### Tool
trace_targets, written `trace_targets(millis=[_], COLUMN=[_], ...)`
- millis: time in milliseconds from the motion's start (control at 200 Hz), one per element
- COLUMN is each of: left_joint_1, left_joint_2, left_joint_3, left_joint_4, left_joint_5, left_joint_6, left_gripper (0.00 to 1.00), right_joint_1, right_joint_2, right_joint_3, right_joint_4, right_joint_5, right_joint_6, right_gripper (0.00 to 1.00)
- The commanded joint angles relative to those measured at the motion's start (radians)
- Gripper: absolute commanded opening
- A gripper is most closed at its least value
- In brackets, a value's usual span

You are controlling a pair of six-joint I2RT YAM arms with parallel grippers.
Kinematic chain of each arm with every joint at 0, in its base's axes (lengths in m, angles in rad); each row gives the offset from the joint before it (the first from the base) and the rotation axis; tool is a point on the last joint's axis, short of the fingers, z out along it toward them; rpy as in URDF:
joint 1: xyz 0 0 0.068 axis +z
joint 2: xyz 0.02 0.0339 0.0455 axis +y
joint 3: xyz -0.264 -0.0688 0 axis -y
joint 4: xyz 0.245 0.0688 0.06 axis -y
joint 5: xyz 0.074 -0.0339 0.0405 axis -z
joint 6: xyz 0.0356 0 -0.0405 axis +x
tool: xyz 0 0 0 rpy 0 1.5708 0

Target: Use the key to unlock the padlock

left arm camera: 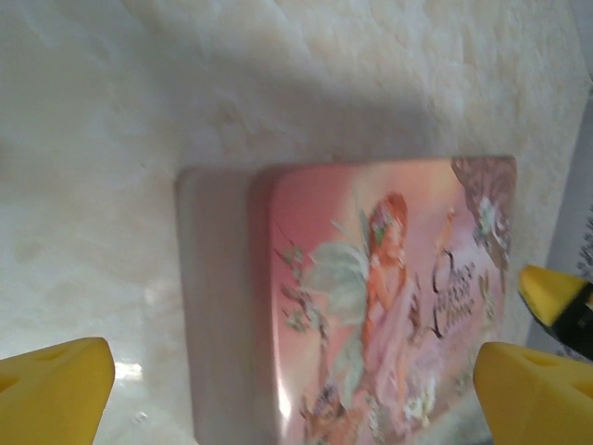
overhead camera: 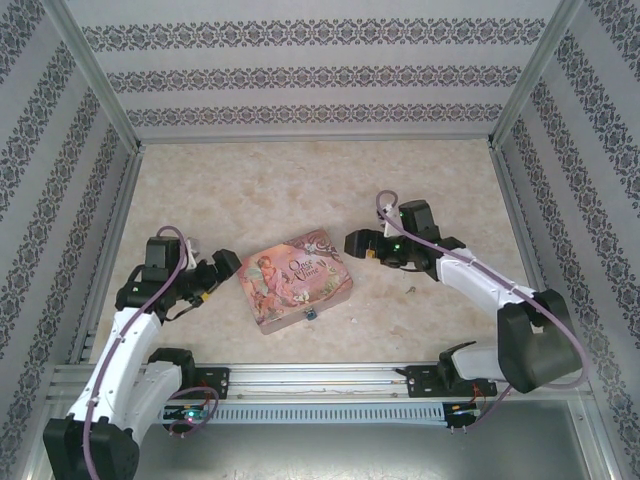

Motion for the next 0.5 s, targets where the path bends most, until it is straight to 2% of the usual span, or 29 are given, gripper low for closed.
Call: trace_targets(millis=[0, 285, 495], left_joint_1=[-0.051, -0.218, -0.249], left_joint_2=[-0.001, 0.116, 0.175], left_joint_3=[-0.043, -0.107, -0.112], left_joint_4=[0.023, 0.282, 0.328], left_joint_5=[0.071, 0.089, 0.081], left_joint_6=[-0.073, -0.185, -0.188], left_gripper=[1.0, 1.0, 1.0], right_joint_1=[0.034, 0.084, 0.101], right_joint_2=[0.032, 0.118, 0.128], right_joint_3=[0.03, 0.091, 0.105], right_joint_4=[-0.022, -0.05, -0.074], right_joint_5=[-0.035, -0.079, -0.073], right_joint_6=[0.032, 0.029, 0.021], right_gripper=[0.98, 0.98, 0.98])
